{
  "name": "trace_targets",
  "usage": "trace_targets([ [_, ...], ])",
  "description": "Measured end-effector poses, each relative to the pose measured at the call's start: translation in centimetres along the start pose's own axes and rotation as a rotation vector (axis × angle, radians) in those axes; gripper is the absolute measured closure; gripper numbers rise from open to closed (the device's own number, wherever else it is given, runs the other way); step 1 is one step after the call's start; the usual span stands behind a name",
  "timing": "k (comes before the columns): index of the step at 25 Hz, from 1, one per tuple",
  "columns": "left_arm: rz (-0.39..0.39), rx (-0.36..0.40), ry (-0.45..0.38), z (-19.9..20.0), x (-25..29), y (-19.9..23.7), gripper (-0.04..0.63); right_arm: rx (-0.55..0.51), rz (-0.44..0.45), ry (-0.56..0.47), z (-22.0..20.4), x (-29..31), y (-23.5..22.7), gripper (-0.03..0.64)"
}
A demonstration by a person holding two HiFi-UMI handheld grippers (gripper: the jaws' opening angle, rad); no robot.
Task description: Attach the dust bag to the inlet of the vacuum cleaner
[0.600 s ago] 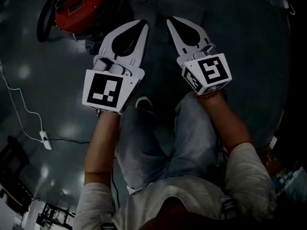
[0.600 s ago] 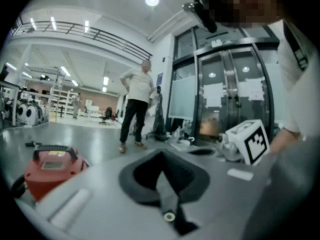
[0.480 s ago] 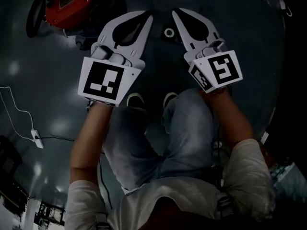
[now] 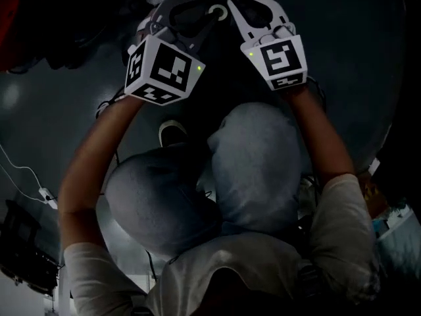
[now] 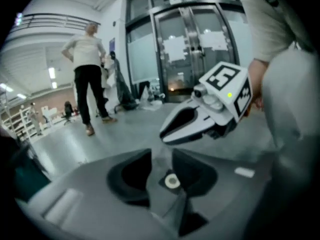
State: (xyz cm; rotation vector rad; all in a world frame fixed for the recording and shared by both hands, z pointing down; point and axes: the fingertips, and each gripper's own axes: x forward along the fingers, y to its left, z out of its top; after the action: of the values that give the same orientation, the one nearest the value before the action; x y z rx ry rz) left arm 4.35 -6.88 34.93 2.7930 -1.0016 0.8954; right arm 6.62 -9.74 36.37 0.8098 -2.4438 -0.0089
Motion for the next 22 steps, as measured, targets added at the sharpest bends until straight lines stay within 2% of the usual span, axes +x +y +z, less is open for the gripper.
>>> trace_targets([
  [2,-0.042,0.048,0.089,-4.2,3.9,-1.8,0.443,-0.001,0.012,0.107,-6.0,1.0,0.1,0.597],
  [5,-0.096,0.165,0.211,-10.0,8.2,-4.4,0.403,0.012,0.050,0.244,-13.1,2.0,0.9,0.498],
  [9,-0.146,0.322,0.333,-15.9,12.2,-7.0,0.383,-0.054,0.097,0.364,-19.0,3.0,2.6,0.495],
  [14,-0.155,0.442,0.427,-19.6,15.1,-7.1,0.383,-0.086,0.123,0.406,-21.7,4.2,3.9,0.495],
  [22,-0.216,0.478,0.463,-20.7,16.3,-7.5,0.405,-0.085,0.123,0.434,-23.7,4.4,4.0,0.495],
])
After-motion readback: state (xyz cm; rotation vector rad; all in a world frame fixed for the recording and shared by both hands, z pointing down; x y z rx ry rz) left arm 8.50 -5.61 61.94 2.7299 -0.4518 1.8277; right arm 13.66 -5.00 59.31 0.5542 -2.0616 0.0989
